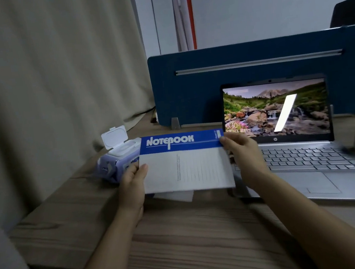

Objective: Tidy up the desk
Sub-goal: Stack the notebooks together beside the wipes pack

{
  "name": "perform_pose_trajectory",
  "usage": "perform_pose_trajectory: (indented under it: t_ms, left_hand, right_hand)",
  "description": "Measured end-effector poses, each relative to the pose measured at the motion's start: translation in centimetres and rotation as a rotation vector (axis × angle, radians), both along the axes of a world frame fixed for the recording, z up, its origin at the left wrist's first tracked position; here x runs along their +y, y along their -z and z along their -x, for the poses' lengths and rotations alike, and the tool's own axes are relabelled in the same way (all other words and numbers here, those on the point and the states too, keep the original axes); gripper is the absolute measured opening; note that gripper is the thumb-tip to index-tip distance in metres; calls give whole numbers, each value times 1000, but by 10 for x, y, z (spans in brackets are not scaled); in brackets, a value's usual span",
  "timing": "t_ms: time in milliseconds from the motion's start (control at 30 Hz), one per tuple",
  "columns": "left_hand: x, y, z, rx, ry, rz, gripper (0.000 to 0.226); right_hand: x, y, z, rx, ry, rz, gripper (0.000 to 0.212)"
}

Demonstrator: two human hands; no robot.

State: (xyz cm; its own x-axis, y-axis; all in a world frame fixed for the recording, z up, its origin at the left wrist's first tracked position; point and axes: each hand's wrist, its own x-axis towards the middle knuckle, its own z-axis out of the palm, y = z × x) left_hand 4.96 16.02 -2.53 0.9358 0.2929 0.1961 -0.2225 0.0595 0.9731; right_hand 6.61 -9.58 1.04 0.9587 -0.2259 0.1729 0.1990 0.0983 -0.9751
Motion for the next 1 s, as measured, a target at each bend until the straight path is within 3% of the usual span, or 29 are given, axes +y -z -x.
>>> perform_pose_trajectory:
  t_ms: [133, 333, 567, 700, 833, 1000]
  left_hand:
    - [-3, 4, -4, -17, -55, 48, 18]
    - [-9, 6, -1, -27, 34, 68, 54]
    - [10, 6, -7, 38, -139, 211, 37]
    - [17, 9, -7, 60, -61, 86, 21]
    - [28, 11, -7, 47, -28, -34, 26]
    - [34, 18, -7, 46, -36, -212, 31]
  right_hand:
    - [3, 14, 7, 90, -144, 36, 18]
    - [5, 18, 6, 57, -125, -17, 23]
    - [4, 22, -13, 32, 57, 213, 24]
    - [5, 20, -34, 31, 74, 305, 36]
    - [11, 21, -57, 95, 1, 441, 49]
    - [20, 23, -83, 97, -48, 534, 45]
